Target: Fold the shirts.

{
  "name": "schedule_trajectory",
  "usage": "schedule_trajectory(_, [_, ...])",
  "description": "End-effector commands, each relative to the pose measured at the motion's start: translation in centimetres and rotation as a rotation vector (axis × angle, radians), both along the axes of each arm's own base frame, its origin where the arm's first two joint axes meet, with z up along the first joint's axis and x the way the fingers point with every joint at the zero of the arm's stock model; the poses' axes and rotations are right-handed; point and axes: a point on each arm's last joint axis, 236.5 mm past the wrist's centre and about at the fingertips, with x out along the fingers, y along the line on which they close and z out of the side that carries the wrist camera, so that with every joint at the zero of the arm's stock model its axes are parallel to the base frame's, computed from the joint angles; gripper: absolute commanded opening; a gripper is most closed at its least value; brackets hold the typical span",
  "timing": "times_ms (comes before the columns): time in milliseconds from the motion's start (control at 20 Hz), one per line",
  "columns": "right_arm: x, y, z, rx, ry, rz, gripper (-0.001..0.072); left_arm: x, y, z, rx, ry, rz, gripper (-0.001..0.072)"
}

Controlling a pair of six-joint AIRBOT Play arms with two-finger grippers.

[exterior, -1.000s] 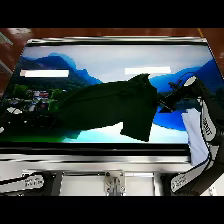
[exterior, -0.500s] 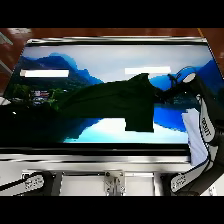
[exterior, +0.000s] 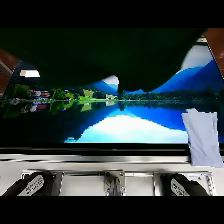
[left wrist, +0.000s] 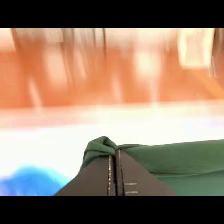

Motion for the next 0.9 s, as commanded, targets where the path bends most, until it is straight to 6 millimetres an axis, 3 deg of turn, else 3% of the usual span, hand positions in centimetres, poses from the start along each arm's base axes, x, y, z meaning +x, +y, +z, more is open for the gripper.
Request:
schedule_trajectory(0, [-14.0, -1.9, 9.2, -0.006, -0.28, -0.177, 0.0051, -10.7, -1.5, 8.1, 0.041, -0.265, 0.095, 0.0037])
schedule_trajectory(100, [-18.9, -1.9, 9.2, -0.028, -0.293, -0.209, 0.0051, -13.4, -2.0, 6.6, 0.07, -0.235, 0.119, 0.0036])
schedule_trajectory(200, [-22.2, -1.8, 8.9, -0.048, -0.299, -0.224, 0.0051, -15.2, -2.3, 5.0, 0.091, -0.201, 0.134, 0.0037])
schedule_trajectory(350, [-23.5, -1.7, 7.0, -0.03, -0.227, -0.228, 0.0051, -16.0, -2.7, 3.3, 0.111, -0.143, 0.131, 0.0037])
schedule_trajectory(450, [-22.1, -1.7, 4.4, -0.038, -0.106, -0.22, 0.0051, -14.9, -2.6, 1.3, 0.118, -0.055, 0.119, 0.0037])
schedule_trajectory(550, [-19.5, -2.0, -0.2, -0.059, 0.106, -0.209, 0.0051, -12.7, -2.1, -2.6, 0.112, 0.099, 0.098, 0.0037])
schedule_trajectory(700, [-15.3, -2.7, -8.2, -0.086, 0.481, -0.178, 0.0051, -8.7, -0.8, -10.0, 0.067, 0.348, 0.07, 0.0037])
schedule_trajectory(850, [-8.6, -3.4, -13.5, -0.079, 0.696, -0.148, 0.0051, -3.7, 0.9, -19.4, -0.015, 0.618, 0.045, 0.0037])
